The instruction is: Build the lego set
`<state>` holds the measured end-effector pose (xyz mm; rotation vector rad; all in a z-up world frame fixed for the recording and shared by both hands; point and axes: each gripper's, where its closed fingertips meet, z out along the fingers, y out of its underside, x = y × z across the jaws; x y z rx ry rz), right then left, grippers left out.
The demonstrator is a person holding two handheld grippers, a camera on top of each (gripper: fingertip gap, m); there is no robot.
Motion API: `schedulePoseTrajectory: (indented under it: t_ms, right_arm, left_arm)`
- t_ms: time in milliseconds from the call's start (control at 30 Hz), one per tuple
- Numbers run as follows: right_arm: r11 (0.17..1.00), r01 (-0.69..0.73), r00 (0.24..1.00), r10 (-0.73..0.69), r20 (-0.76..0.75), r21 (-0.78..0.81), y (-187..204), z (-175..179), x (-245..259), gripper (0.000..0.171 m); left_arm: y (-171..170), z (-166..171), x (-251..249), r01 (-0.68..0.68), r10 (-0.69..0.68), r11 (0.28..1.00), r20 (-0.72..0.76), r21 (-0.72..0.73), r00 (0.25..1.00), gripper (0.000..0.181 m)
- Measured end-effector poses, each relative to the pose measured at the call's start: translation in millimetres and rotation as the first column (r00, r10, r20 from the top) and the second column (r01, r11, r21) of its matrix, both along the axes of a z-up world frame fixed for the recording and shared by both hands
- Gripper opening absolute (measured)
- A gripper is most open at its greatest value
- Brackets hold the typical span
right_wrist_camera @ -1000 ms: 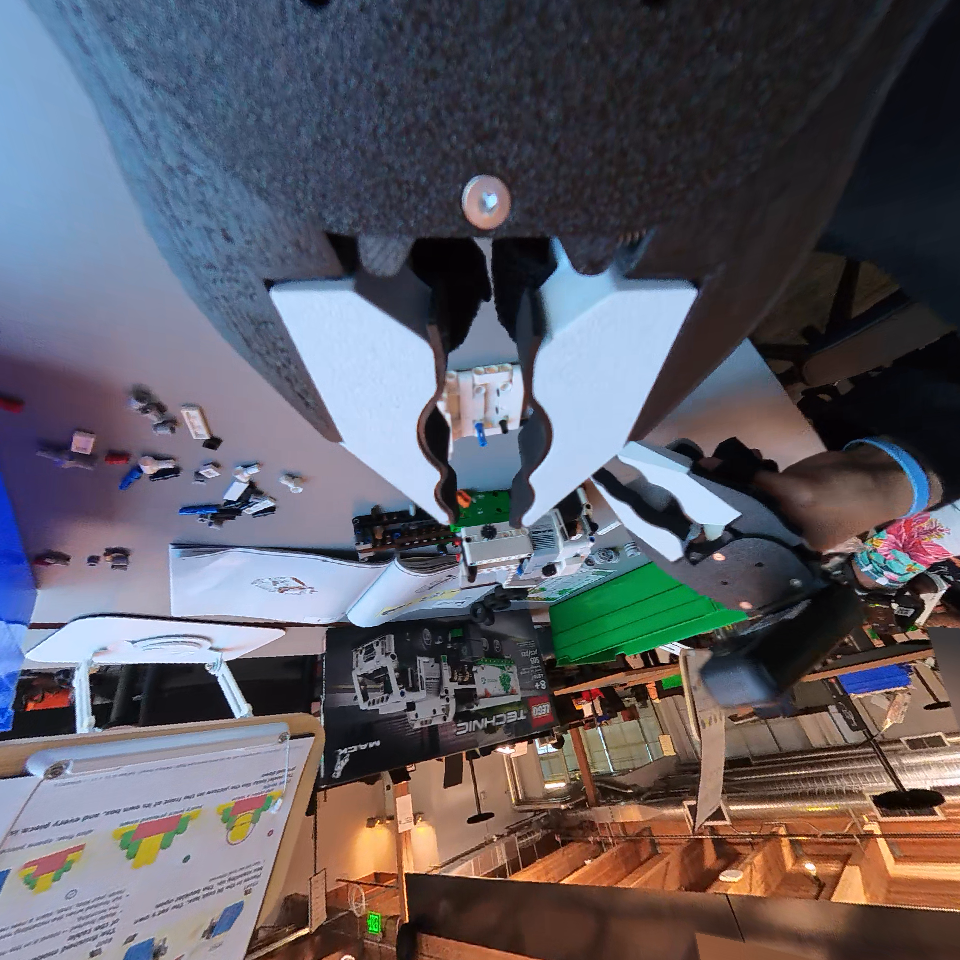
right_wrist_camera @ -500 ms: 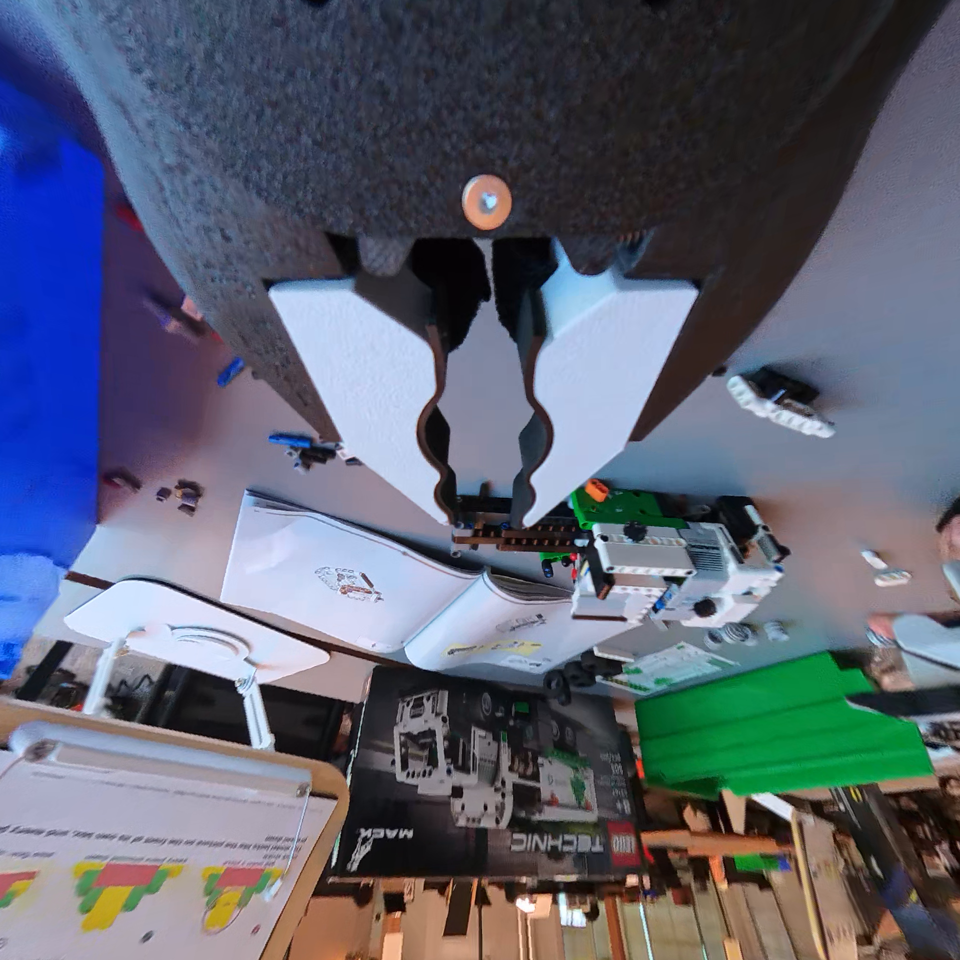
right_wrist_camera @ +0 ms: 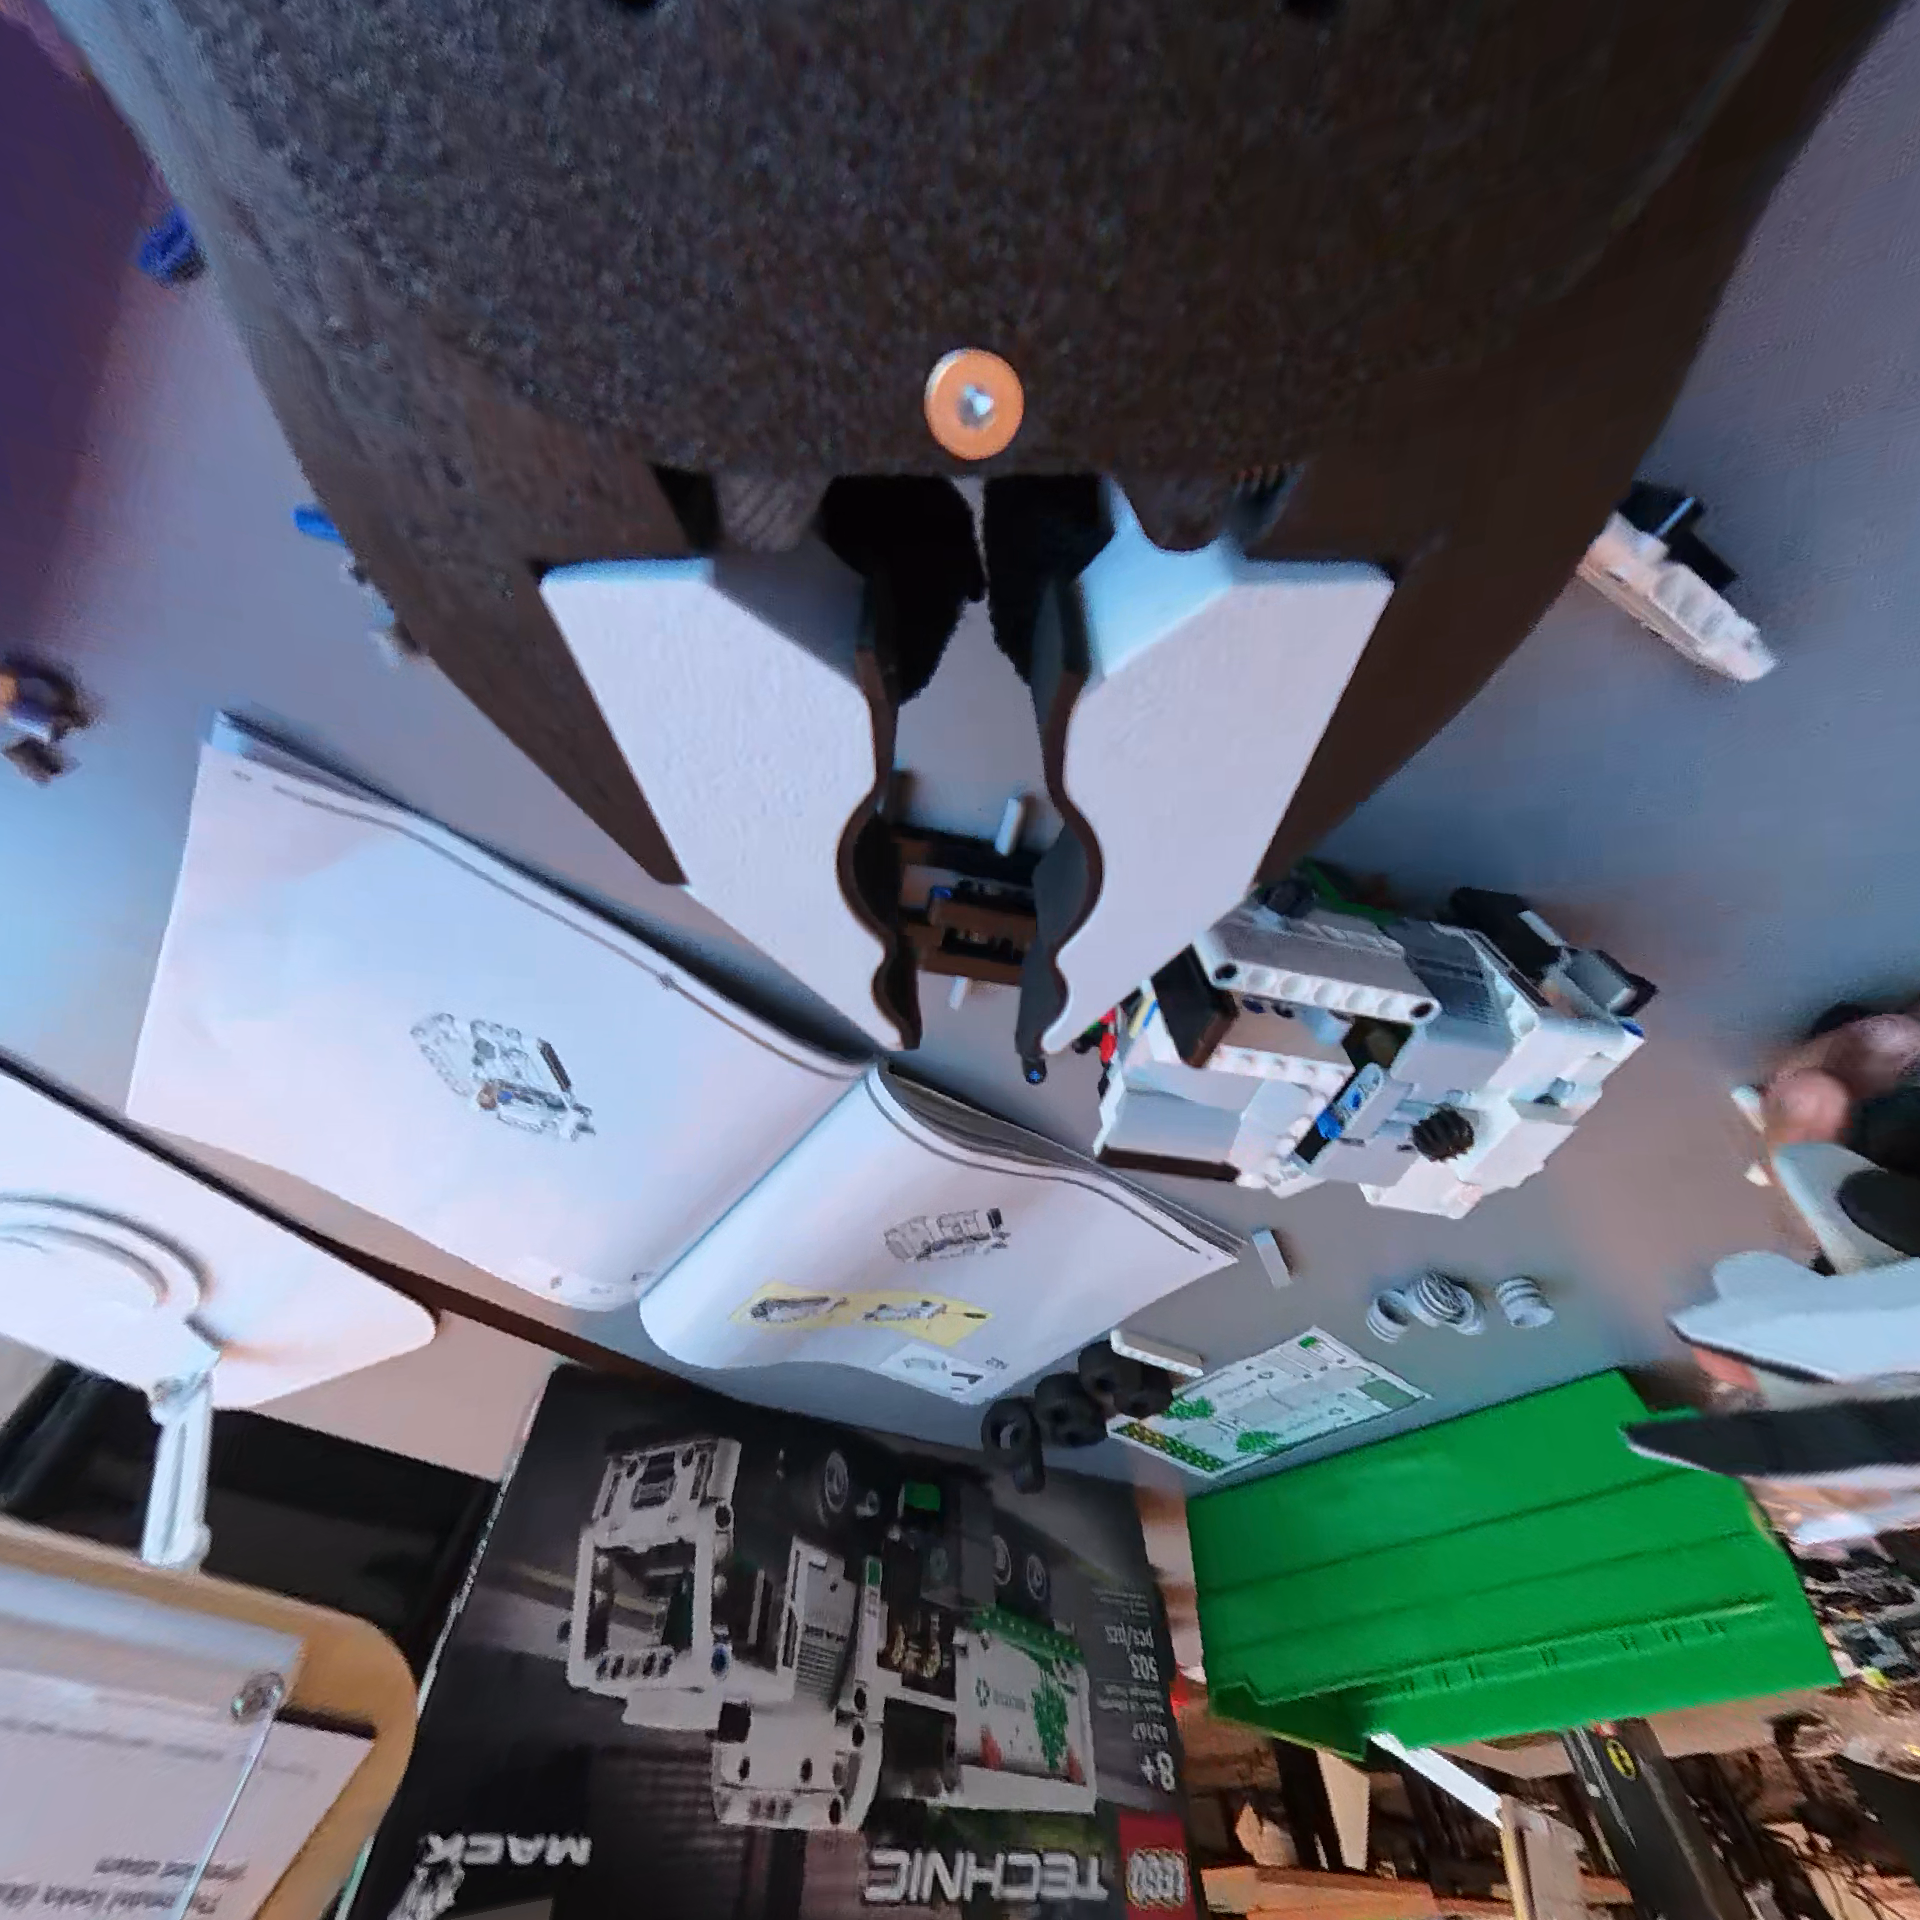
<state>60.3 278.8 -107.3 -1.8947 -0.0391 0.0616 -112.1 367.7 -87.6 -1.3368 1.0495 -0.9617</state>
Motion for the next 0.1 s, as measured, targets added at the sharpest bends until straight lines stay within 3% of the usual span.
schedulePoseTrajectory:
  t_ms: [100]
  right_arm:
    - [0.999,-0.023,0.999,0.022,0.023,0.023,5.6,6.6,0.0,0.019]
  left_arm:
    - [2.4,-5.6,3.6,0.058,-0.060,0.993,-0.015,-0.105,0.998,0.048]
